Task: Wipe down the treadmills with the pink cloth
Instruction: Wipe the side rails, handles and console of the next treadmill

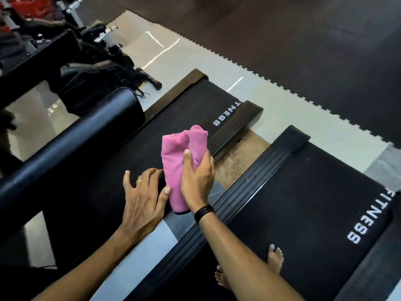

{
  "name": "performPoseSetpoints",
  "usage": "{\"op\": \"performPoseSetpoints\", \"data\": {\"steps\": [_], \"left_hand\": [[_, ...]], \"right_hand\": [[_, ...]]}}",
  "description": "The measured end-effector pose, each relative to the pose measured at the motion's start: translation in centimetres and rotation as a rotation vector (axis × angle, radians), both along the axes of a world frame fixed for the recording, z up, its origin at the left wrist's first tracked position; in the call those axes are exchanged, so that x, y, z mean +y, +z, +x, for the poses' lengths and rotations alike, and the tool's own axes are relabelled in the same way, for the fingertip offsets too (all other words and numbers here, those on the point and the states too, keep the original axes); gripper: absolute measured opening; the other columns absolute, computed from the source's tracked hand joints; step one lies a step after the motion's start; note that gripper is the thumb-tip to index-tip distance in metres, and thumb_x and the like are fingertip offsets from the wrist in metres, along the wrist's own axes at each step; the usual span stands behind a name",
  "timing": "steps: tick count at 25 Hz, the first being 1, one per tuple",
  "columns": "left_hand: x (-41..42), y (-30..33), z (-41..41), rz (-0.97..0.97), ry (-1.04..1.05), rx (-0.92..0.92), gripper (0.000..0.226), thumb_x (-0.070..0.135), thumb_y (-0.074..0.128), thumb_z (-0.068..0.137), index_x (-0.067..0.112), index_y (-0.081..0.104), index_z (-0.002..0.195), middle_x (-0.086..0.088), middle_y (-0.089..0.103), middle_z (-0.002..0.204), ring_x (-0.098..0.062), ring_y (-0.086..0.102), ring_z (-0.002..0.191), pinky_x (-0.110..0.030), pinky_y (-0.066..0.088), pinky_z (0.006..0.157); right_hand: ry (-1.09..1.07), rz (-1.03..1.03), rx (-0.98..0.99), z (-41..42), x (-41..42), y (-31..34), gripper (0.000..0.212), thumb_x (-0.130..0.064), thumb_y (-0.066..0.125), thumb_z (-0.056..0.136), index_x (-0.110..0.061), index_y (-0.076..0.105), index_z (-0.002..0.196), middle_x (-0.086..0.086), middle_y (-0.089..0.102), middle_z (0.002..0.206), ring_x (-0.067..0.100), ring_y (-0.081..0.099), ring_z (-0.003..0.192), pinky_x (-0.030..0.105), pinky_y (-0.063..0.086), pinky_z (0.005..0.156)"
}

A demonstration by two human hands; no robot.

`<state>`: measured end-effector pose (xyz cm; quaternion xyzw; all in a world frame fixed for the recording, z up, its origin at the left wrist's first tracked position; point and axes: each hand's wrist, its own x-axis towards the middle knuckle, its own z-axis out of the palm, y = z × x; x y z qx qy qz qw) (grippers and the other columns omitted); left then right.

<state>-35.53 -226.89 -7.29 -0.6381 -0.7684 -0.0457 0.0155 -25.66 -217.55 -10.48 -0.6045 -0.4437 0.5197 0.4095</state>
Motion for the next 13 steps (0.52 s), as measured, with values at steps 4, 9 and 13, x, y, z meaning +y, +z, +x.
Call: {"op": "performPoseSetpoints", "data": {"steps": [4, 9, 13], "left_hand": [[0.6, 0.1, 0.1, -0.107, 0.005, 0.045, 0.064, 0.053, 0.015, 0.102, 0.009, 0.043, 0.137, -0.010, 0.055, 0.133, -0.025, 0.051, 0.126, -0.063, 0.015, 0.114], [1.0, 0.2, 0.4, -0.168, 0.037, 0.097, 0.089, 0.073, 0.015, 0.093, 0.007, 0.028, 0.151, -0.010, 0.039, 0.152, -0.021, 0.038, 0.141, -0.064, 0.007, 0.116], [3.7, 0.1, 2.4, -0.182, 0.055, 0.019, 0.100, 0.080, 0.014, 0.088, 0.005, 0.020, 0.154, -0.010, 0.030, 0.159, -0.018, 0.025, 0.148, -0.061, -0.002, 0.118]], "right_hand": [[-0.021, -0.012, 0.270, 0.8, 0.4, -1.1, 0.043, -0.052, 0.055, 0.094, -0.017, 0.062, 0.118, -0.002, 0.064, 0.115, 0.014, 0.061, 0.108, 0.043, 0.049, 0.094], [0.013, -0.066, 0.562, 1.6, 1.0, -3.2, 0.046, -0.055, 0.052, 0.094, -0.017, 0.066, 0.117, 0.001, 0.070, 0.113, 0.013, 0.065, 0.107, 0.040, 0.052, 0.095], [0.094, -0.172, 0.685, 1.7, 2.0, -4.9, 0.044, -0.057, 0.054, 0.091, -0.018, 0.069, 0.107, -0.007, 0.073, 0.100, 0.007, 0.066, 0.097, 0.032, 0.052, 0.089]]}}
